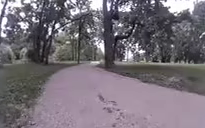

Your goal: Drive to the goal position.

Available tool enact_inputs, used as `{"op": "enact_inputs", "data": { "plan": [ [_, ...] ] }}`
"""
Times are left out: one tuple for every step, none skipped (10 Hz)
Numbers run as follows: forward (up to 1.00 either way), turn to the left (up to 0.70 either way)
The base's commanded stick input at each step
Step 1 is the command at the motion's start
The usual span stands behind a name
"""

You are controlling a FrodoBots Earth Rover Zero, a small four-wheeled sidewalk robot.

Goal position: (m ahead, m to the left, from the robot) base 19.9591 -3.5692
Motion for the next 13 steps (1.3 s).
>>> {"op": "enact_inputs", "data": {
  "plan": [
    [0.7, 0.03],
    [0.7, 0.08],
    [0.7, 0.14],
    [0.7, 0.14],
    [0.7, 0.14],
    [0.7, 0.14],
    [0.7, 0.14],
    [0.7, 0.14],
    [0.7, 0.13],
    [0.7, 0.08],
    [0.7, 0.07],
    [0.7, 0.06],
    [0.7, 0.04]
  ]
}}
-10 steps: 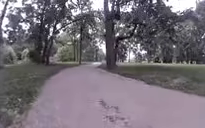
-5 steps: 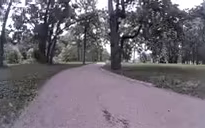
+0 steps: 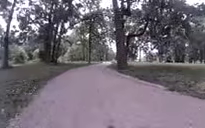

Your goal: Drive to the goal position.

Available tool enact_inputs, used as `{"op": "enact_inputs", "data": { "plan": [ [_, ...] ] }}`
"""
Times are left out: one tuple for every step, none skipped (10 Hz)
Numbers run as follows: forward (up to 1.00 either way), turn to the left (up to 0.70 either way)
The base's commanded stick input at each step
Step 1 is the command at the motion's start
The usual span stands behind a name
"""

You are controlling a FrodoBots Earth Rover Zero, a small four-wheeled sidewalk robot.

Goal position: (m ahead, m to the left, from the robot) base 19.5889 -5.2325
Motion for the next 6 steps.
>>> {"op": "enact_inputs", "data": {
  "plan": [
    [0.7, 0.04],
    [0.7, 0.04],
    [0.7, 0.04],
    [0.7, 0.04],
    [0.7, 0.04],
    [0.7, 0.03]
  ]
}}
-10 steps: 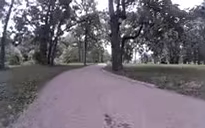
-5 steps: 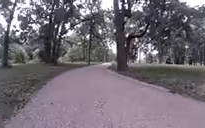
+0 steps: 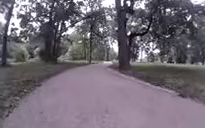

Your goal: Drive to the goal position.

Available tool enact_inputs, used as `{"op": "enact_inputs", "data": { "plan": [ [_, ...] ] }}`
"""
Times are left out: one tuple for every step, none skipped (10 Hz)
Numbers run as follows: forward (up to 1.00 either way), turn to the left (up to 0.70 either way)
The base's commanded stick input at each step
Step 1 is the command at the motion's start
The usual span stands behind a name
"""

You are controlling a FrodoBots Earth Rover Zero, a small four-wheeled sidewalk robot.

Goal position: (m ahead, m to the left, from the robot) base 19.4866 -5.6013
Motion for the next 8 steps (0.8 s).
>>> {"op": "enact_inputs", "data": {
  "plan": [
    [0.7, 0.08],
    [0.7, 0.14],
    [0.7, 0.14],
    [0.7, 0.14],
    [0.7, 0.14],
    [0.7, 0.14],
    [0.7, 0.14],
    [0.7, 0.14]
  ]
}}
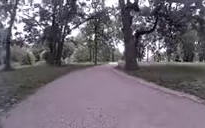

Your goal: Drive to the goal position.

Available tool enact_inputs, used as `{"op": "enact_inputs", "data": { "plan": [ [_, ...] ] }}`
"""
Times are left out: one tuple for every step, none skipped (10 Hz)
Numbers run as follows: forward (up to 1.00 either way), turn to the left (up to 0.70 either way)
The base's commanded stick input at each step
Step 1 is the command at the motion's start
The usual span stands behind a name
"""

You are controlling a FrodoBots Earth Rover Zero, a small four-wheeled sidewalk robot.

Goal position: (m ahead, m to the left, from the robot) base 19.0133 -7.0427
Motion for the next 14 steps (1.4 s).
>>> {"op": "enact_inputs", "data": {
  "plan": [
    [0.7, 0.09],
    [0.7, 0.03],
    [0.7, 0.01],
    [0.7, 0.01],
    [0.7, 0.01],
    [0.7, 0.01],
    [0.7, 0.01],
    [0.7, 0.01],
    [0.7, 0.01],
    [0.7, 0.01],
    [0.7, 0.01],
    [0.7, 0.01],
    [0.7, 0.01],
    [0.7, 0.01]
  ]
}}
